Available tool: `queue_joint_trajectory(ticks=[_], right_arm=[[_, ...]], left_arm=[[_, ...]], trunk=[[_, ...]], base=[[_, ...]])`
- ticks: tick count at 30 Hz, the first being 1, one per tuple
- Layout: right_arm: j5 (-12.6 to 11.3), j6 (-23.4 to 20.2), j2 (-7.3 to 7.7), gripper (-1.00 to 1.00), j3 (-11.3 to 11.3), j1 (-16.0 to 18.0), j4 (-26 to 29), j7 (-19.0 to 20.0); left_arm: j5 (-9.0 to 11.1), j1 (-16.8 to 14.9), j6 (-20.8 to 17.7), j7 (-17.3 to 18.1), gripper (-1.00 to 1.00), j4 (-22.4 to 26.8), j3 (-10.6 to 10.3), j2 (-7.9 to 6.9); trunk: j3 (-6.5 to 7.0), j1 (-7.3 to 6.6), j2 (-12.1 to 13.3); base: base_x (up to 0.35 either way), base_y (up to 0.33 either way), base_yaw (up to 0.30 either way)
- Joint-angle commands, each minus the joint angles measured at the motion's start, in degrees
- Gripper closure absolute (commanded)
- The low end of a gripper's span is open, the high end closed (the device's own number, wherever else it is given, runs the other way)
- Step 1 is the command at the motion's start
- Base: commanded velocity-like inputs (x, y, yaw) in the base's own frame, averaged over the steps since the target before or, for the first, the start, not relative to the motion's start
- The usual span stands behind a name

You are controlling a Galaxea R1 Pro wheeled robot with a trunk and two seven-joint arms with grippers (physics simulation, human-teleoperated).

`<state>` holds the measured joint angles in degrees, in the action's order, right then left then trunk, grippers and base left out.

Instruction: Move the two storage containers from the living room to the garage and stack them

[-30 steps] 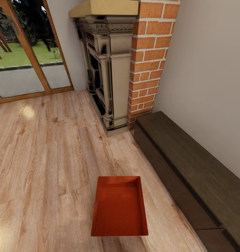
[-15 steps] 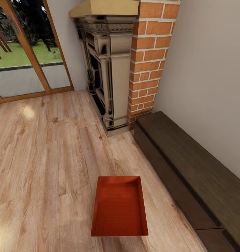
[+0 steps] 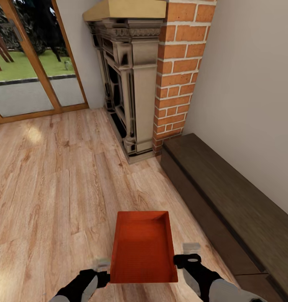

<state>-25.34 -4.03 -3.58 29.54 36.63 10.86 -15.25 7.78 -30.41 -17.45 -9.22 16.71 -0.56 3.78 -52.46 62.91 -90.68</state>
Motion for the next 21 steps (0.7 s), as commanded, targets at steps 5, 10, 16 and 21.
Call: queue_joint_trajectory(ticks=[5, 10, 16, 21], right_arm=[[-0.39, 0.31, 0.23, -1.0, 0.61, 7.04, -1.57, -0.62], [-0.46, 1.1, -0.35, -1.0, 0.42, 8.44, -1.96, -0.61], [-0.73, 2.41, -0.63, -1.0, -0.14, 8.54, -2.48, -0.5], [-0.69, 5.45, -3.25, -1.0, -0.18, 8.54, -7.38, -0.41]], left_arm=[[-1.7, -8.61, -0.23, -0.4, -1.0, -0.93, -0.27, 3.24], [-2.55, -14.45, 0.03, -0.4, -1.0, -2.51, -0.24, 3.78], [-2.51, -14.93, 4.44, 0.24, -1.0, -3.29, -0.36, 3.81], [-2.49, -14.94, 4.87, 0.26, -1.0, -5.26, -0.38, 3.69]], trunk=[[-0.03, -0.01, -0.02], [-0.03, -0.01, -0.02], [-0.03, -0.01, -0.02], [-0.03, -0.01, -0.02]], base=[[0.0, 0.0, 0.0], [0.0, 0.0, 0.0], [0.0, 0.0, 0.0], [0.0, 0.0, 0.0]])
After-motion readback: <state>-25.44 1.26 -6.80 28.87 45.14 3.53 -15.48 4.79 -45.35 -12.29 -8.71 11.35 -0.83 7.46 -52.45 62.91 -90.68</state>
